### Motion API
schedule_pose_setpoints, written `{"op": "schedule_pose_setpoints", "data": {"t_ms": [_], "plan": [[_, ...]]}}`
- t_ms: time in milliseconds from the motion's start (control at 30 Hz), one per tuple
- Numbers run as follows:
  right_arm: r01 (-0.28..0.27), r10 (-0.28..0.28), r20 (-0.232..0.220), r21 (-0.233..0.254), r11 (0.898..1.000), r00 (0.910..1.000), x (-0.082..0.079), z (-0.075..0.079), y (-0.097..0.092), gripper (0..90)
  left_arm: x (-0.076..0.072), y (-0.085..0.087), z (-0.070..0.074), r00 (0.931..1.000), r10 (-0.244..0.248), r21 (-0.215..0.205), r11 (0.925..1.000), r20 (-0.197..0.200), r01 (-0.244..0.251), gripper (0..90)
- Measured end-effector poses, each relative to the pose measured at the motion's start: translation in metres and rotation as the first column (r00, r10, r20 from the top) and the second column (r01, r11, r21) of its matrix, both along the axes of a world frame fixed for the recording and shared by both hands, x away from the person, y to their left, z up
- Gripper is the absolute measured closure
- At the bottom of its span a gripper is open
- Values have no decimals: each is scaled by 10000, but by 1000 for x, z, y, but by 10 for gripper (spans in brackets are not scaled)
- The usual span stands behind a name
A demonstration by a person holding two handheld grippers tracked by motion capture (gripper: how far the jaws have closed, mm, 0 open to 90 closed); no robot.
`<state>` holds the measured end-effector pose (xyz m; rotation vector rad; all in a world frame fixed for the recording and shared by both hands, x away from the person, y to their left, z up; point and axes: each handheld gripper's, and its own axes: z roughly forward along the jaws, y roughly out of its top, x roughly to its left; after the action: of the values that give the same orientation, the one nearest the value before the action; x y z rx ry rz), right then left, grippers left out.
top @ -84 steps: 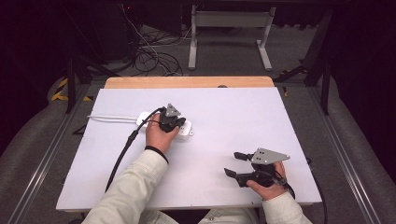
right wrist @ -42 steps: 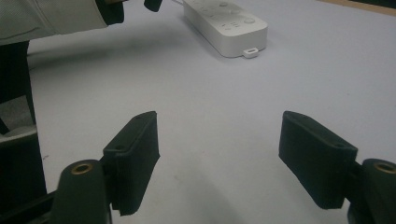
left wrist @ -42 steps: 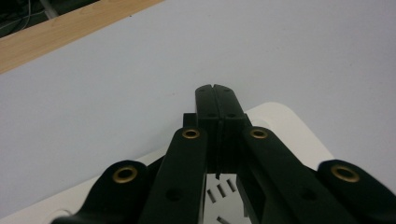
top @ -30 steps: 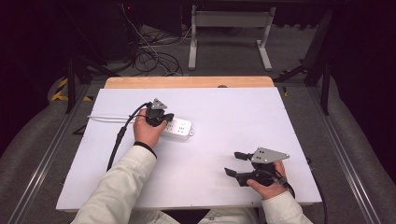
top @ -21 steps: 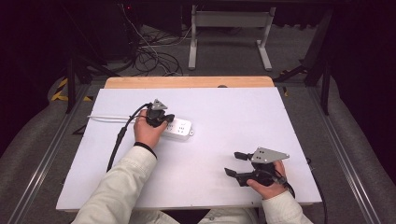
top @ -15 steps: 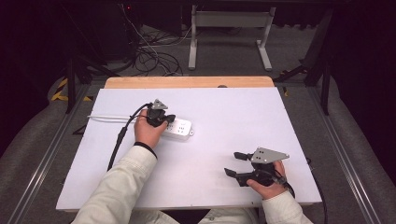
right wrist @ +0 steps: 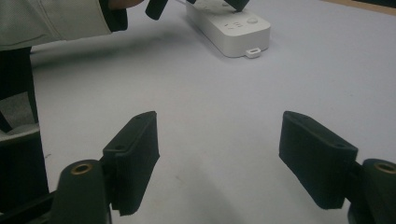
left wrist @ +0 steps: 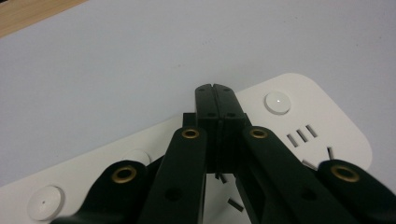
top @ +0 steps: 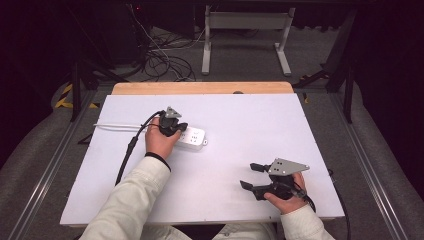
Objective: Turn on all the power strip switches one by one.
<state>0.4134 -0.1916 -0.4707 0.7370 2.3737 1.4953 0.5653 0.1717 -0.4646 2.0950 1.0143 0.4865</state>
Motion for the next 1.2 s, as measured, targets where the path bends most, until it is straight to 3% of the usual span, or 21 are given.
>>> {"op": "schedule_pose_setpoints", "data": {"t_ms": [600, 867, 1000, 1067, 1200], "plan": [[-41, 41, 1, -41, 10000, 10000, -1, 0, 1, 295, -2, -3, -1, 9997, 200, 289, 9994, 103, -203, 900], [-76, 76, -40, 19, 10000, 10000, -1, 0, 2, 295, -1, 0, -3, 9994, 322, -213, 9992, -107, -325, 900], [-113, 113, -68, -12, 9999, 9999, -1, -1, 4, 294, -3, -3, -3, 9994, 340, 68, 9994, -12, -340, 900], [-114, 114, -57, -12, 9999, 9999, -1, -1, 3, 295, -2, -2, -4, 9995, 308, -41, 9995, 2, -308, 900], [-96, 96, 11, 21, 10000, 10000, -2, 1, 3, 295, 0, 4, -1, 9995, -68, -769, 9970, -310, 44, 900]]}}
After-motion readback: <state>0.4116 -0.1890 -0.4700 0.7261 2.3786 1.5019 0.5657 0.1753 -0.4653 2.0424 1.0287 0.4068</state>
